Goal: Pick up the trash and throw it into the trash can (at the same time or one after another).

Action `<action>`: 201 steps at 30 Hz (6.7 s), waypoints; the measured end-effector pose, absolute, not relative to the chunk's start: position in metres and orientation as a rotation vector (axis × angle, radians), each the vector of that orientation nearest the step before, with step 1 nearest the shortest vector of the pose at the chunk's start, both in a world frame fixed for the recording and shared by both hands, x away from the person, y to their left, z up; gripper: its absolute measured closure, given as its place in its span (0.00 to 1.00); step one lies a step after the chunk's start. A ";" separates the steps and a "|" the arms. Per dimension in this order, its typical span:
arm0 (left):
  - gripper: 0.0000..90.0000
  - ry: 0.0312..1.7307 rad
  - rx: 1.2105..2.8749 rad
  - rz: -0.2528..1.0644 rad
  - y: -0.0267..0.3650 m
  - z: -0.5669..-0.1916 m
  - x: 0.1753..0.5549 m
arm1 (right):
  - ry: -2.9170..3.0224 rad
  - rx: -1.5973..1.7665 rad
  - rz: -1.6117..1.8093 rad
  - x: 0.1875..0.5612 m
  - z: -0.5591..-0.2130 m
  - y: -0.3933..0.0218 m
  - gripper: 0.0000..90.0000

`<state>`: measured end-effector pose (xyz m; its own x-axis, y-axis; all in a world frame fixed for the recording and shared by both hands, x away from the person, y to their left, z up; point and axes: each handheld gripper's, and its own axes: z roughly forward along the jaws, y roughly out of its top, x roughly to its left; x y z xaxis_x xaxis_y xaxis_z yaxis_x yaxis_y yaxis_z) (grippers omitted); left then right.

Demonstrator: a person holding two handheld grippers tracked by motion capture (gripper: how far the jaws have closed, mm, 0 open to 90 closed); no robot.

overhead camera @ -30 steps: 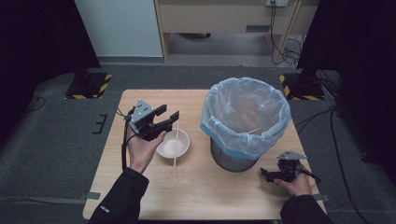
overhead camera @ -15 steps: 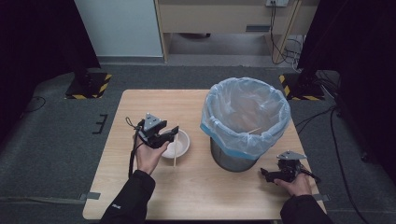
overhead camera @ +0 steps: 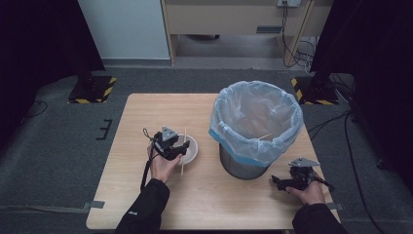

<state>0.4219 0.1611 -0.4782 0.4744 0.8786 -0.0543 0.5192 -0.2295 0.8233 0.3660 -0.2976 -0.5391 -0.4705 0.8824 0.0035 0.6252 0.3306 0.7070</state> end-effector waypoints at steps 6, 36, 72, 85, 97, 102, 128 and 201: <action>0.61 1.216 1.930 0.528 0.158 -0.490 0.423 | 2.219 1.334 0.922 0.366 -0.539 -0.298 0.01; 0.95 1.231 1.888 0.447 0.172 -0.474 0.414 | 2.219 1.334 0.922 0.366 -0.539 -0.298 0.01; 0.95 0.925 1.584 0.618 0.183 -0.331 0.374 | 2.219 1.334 0.922 0.366 -0.539 -0.298 0.01; 0.95 0.811 1.530 0.621 0.153 -0.295 0.375 | 2.219 1.334 0.922 0.366 -0.539 -0.298 0.01; 0.95 0.736 1.511 0.617 0.124 -0.274 0.376 | 2.219 1.335 0.922 0.366 -0.539 -0.298 0.01; 0.95 0.711 1.496 0.615 0.113 -0.268 0.378 | 2.217 1.336 0.925 0.366 -0.539 -0.297 0.01; 0.94 0.591 1.528 0.556 0.036 -0.250 0.392 | 2.219 1.328 0.926 0.367 -0.539 -0.298 0.01; 0.30 1.268 1.734 0.552 0.236 -0.488 0.401 | 2.226 1.327 0.926 0.367 -0.539 -0.297 0.01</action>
<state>0.4011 0.2359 -0.4876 0.3770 0.9150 -0.1441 0.5181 -0.0794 0.8516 0.3665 -0.2972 -0.5391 -0.4775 0.8786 0.0057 0.6233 0.3342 0.7070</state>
